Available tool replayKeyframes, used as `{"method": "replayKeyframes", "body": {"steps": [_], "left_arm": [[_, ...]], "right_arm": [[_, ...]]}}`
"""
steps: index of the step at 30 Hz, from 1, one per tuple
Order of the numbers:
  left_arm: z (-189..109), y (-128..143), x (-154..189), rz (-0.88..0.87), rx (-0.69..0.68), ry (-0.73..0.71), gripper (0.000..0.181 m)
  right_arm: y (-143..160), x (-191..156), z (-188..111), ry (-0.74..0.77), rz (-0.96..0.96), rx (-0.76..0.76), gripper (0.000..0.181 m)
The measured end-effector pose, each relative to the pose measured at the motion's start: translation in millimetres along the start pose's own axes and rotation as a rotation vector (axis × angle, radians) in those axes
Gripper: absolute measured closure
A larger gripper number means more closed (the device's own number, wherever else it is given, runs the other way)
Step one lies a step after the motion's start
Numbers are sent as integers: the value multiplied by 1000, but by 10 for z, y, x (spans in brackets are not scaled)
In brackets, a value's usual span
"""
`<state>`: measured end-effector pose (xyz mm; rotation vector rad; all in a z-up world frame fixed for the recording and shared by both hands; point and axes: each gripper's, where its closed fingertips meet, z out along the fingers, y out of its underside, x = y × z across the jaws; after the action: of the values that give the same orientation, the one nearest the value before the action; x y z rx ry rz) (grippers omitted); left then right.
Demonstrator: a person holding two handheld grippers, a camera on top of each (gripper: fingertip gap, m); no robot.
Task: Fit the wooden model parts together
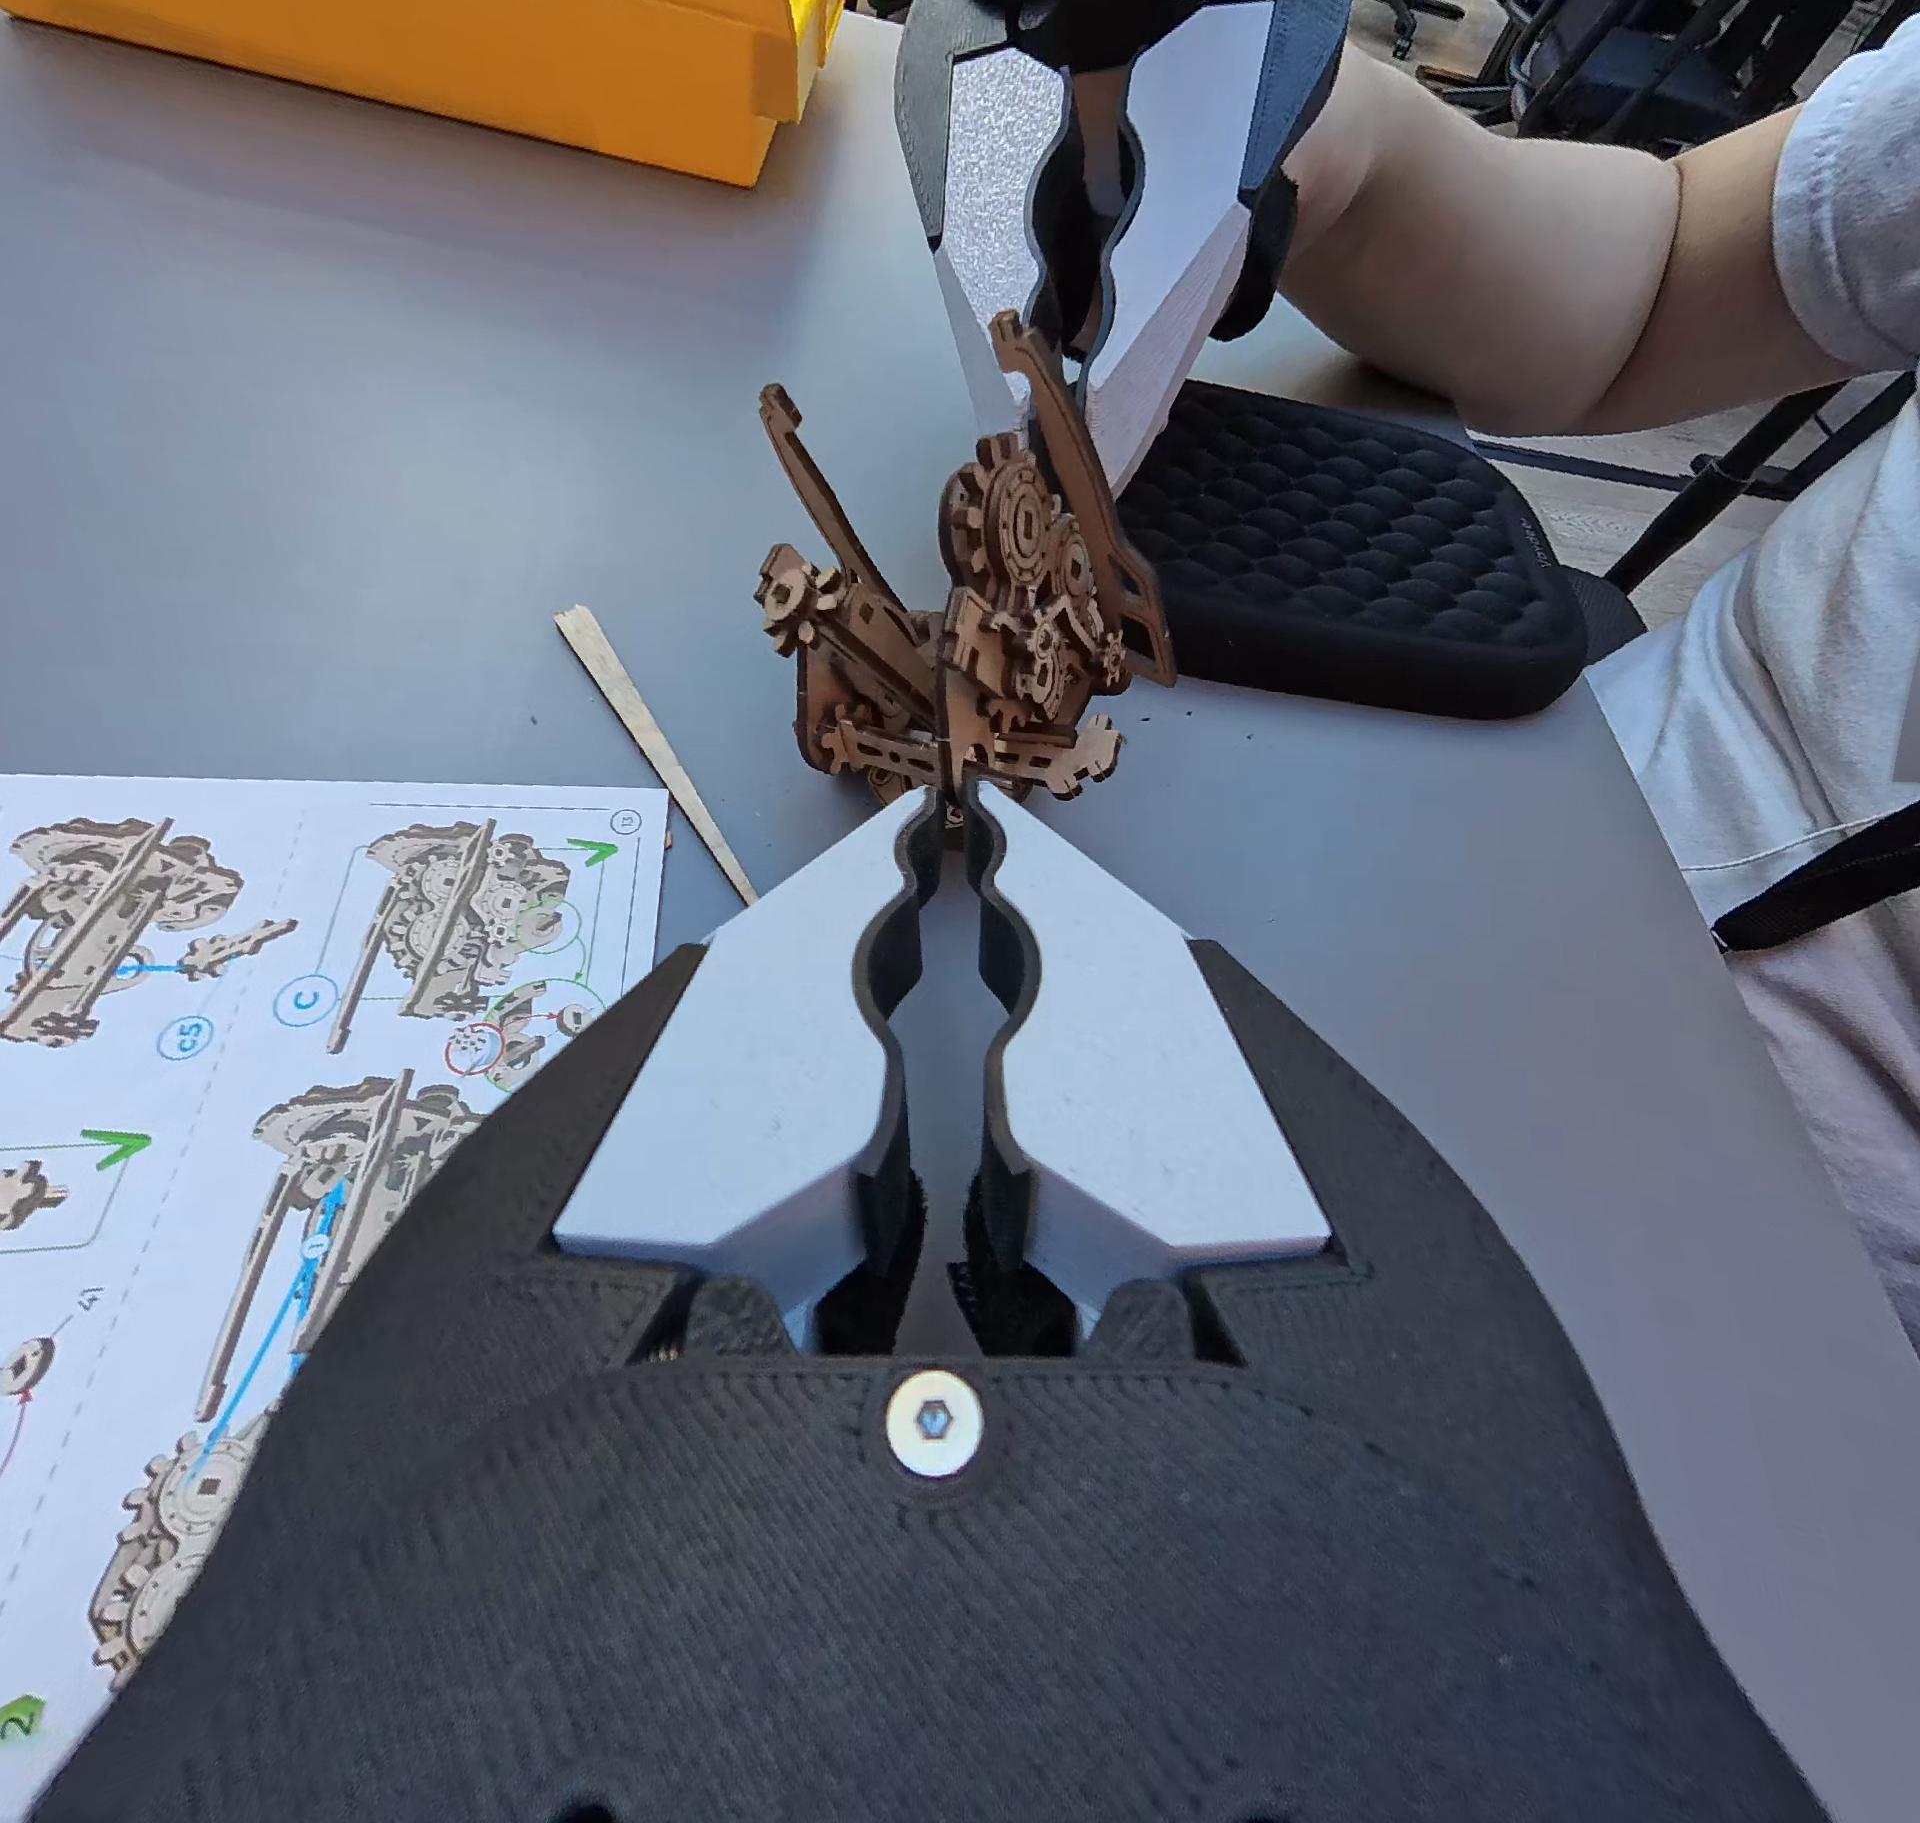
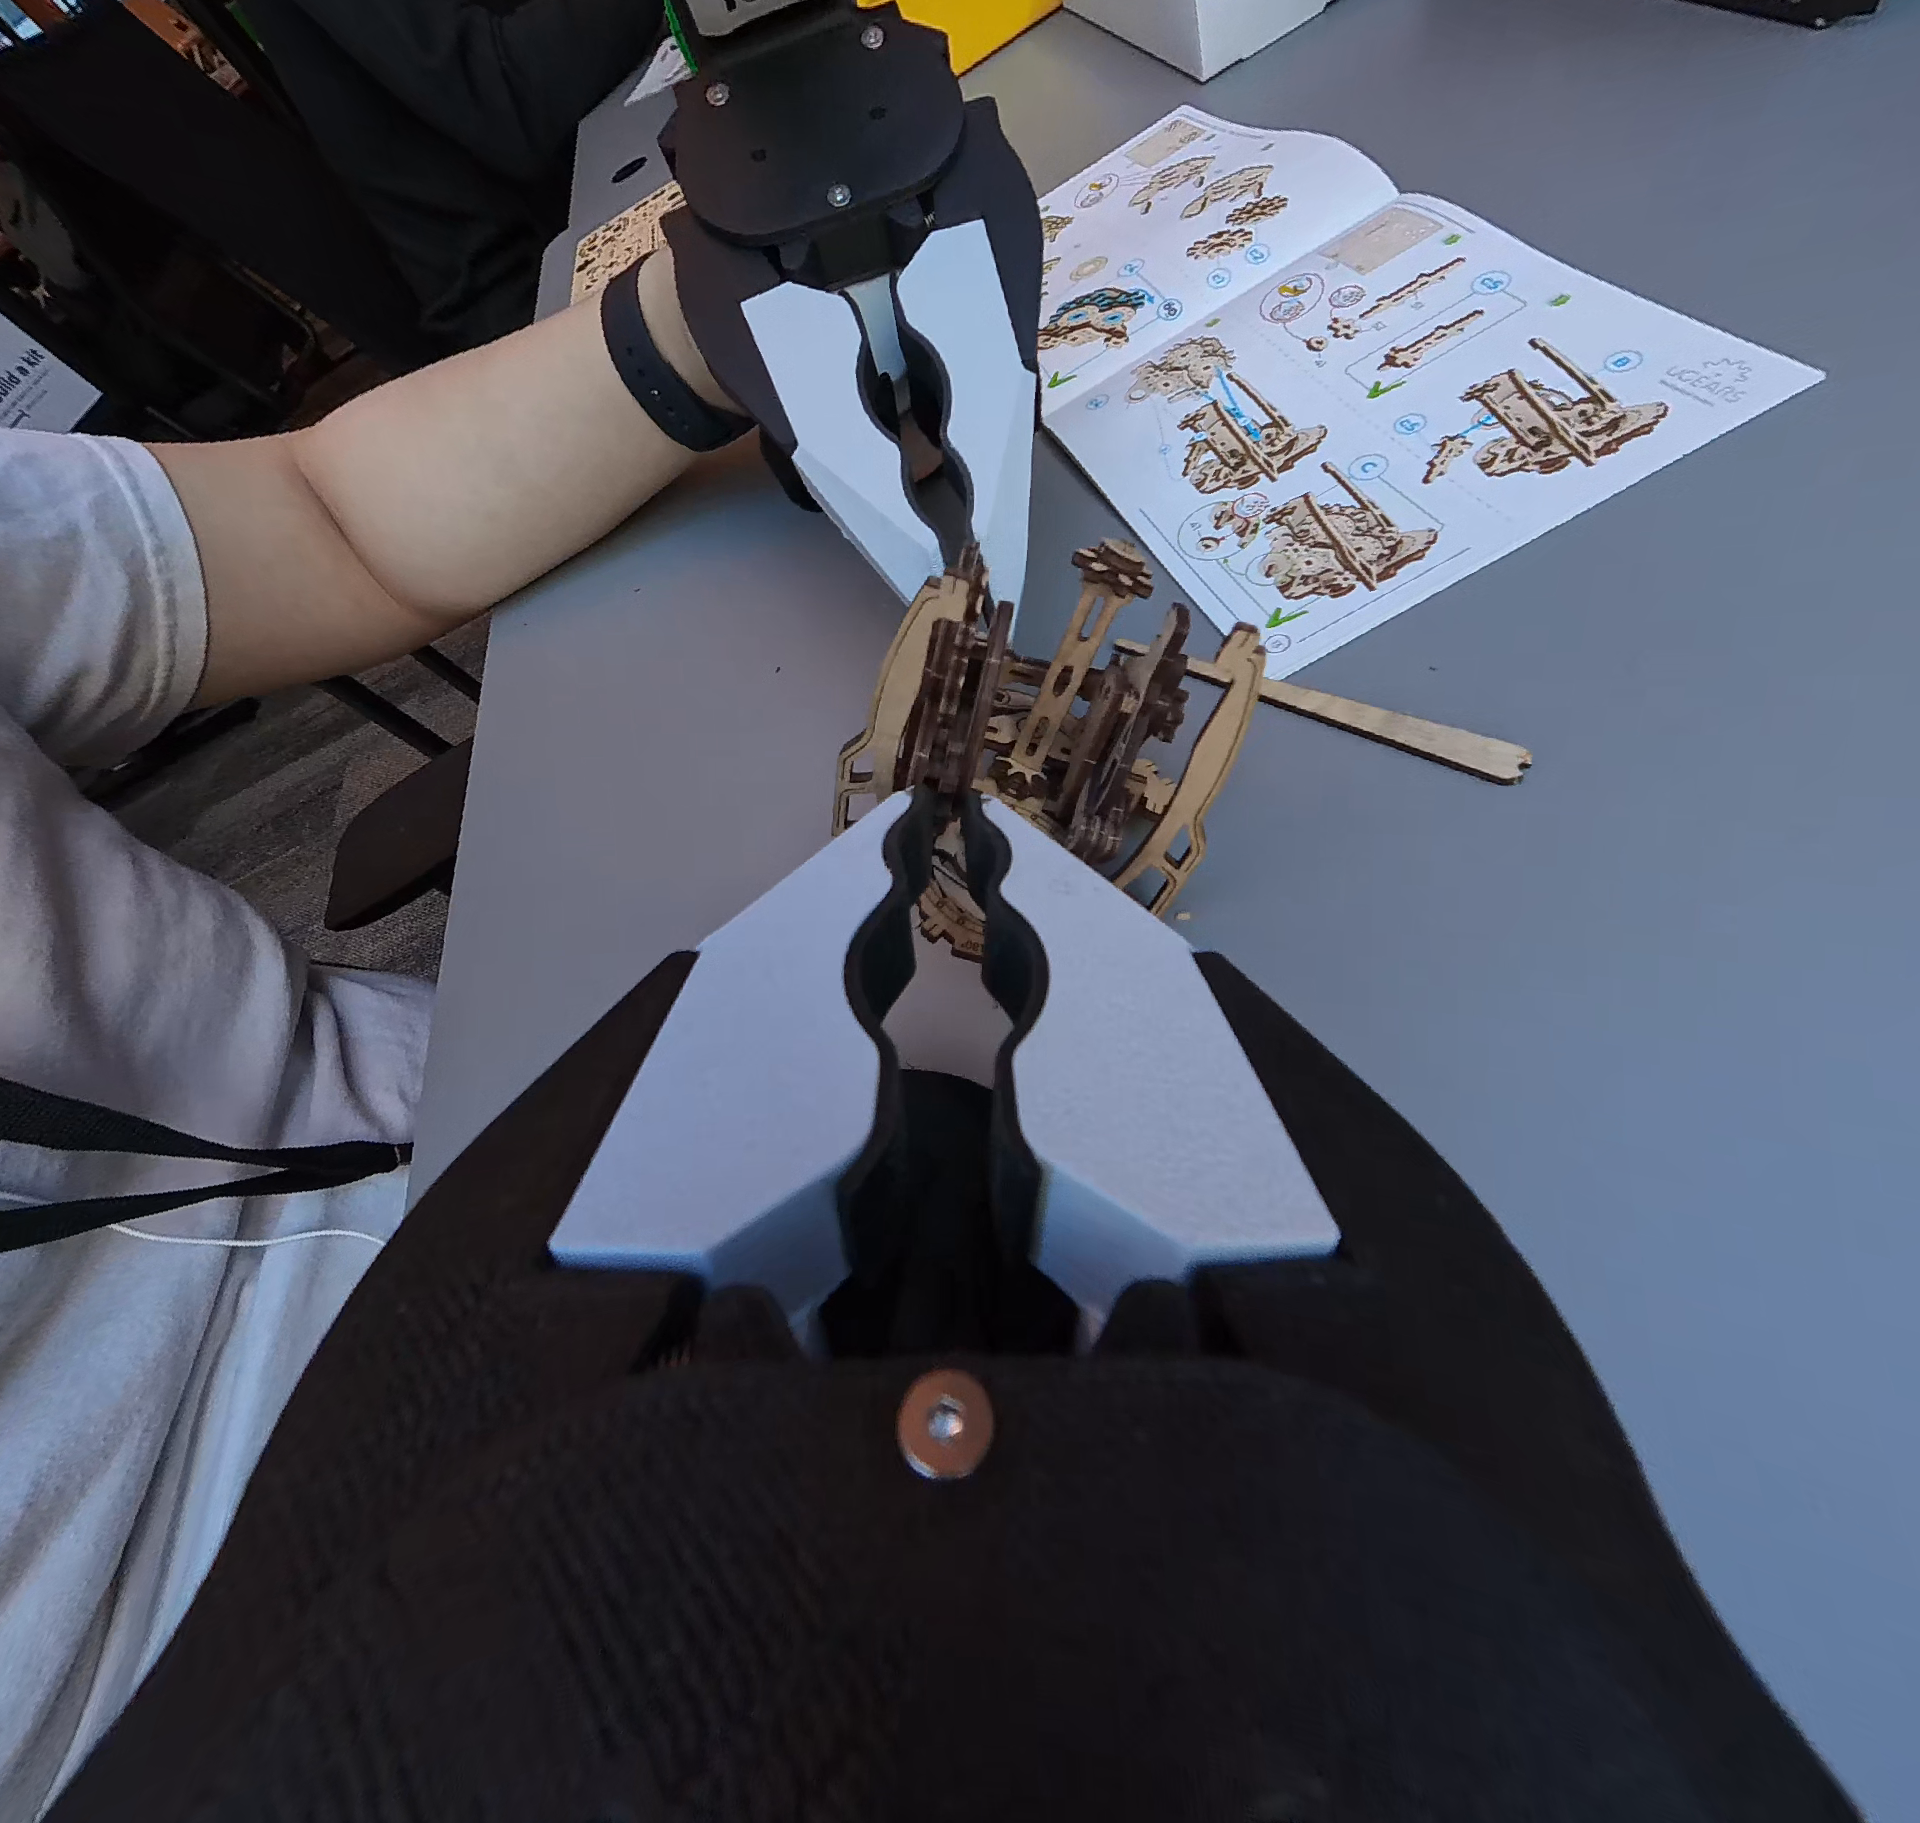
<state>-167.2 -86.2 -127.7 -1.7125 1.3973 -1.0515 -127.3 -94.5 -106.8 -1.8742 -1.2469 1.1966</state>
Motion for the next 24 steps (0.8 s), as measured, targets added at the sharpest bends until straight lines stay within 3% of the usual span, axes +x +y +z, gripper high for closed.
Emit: {"method": "replayKeyframes", "body": {"steps": [24], "left_arm": [[-16,-40,-115,-45,29,-79,181]], "right_arm": [[-11,32,36,33,-18,-4,176]]}}
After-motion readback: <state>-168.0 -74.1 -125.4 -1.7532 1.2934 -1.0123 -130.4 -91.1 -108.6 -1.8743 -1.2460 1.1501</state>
